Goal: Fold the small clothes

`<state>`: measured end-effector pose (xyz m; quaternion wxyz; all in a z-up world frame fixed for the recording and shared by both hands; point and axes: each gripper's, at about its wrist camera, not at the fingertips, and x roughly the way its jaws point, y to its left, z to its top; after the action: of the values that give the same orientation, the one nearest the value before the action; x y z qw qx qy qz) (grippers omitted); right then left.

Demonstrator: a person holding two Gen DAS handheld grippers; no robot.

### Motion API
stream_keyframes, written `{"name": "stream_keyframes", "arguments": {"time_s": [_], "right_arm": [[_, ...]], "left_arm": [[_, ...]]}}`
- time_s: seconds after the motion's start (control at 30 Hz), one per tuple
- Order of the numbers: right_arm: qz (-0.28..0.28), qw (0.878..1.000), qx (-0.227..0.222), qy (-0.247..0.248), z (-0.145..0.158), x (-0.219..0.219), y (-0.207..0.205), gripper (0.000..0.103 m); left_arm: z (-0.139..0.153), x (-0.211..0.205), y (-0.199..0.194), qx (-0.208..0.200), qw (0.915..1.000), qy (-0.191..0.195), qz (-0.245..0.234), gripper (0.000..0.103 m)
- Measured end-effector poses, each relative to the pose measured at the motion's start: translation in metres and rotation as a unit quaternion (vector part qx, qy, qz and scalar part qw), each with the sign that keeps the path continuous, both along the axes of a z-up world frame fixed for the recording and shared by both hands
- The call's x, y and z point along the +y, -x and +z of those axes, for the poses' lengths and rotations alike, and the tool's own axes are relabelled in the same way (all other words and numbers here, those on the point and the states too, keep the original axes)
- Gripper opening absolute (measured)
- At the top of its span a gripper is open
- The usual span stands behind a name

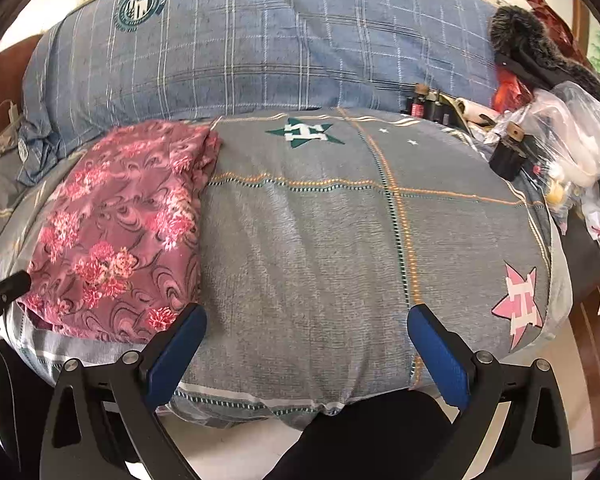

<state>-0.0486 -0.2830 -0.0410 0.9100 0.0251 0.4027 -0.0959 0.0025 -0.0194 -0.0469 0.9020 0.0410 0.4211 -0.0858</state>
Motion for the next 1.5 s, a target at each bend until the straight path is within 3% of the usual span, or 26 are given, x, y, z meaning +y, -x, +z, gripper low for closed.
{"name": "stream_keyframes", "arguments": {"time_s": [0.13,0.4,0.97,1.5], "right_arm": [[-0.005,1.000,-0.008,-0.004,0.002,-0.004,0.004,0.102],[-0.001,0.999,-0.023,0.040,0.006,0.004,0.007,0.102],[0.004,0.999,-0.030,0.039,0.011,0.010,0.004,0.102],[0.002,0.999,-0.035,0.019,0.013,0.007,0.005,0.102]], "left_arm": [[0.002,-0.003,0.004,-0.004,1.0000,0.002,-0.007,0.103],[0.004,-0.009,0.012,-0.011,0.9996,0.000,-0.025,0.103],[0.008,-0.025,0.036,-0.038,0.9968,-0.029,-0.065,0.103],[0.009,-0.035,0.036,-0.043,0.9966,-0.022,-0.067,0.103]]}}
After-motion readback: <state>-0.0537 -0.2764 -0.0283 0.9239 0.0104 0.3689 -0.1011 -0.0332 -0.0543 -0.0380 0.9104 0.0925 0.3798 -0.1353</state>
